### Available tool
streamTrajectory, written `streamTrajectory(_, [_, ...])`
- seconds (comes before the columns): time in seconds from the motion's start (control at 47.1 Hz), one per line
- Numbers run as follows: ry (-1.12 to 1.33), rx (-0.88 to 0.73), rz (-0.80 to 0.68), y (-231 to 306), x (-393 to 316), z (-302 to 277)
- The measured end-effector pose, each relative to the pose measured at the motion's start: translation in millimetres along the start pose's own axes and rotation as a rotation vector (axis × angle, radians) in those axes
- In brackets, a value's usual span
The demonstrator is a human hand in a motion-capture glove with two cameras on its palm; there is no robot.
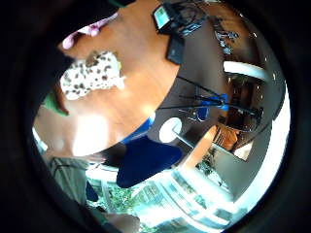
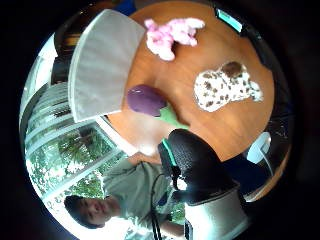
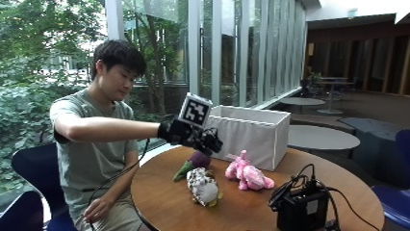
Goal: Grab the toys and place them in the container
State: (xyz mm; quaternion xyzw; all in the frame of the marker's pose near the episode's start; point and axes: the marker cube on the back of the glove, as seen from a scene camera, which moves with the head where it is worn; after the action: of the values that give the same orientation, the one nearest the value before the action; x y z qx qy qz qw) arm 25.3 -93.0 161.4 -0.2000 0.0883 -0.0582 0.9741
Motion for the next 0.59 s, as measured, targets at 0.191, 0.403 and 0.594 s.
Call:
streamTrajectory(0.191, [-0.153, -0.114, 0.143, -48, -12, 80])
streamTrajectory(0.403, [-0.217, 0.031, 0.038, -69, -13, 122])
streamTrajectory(0.594, [-0.266, 0.223, 0.030, -82, -36, 125])
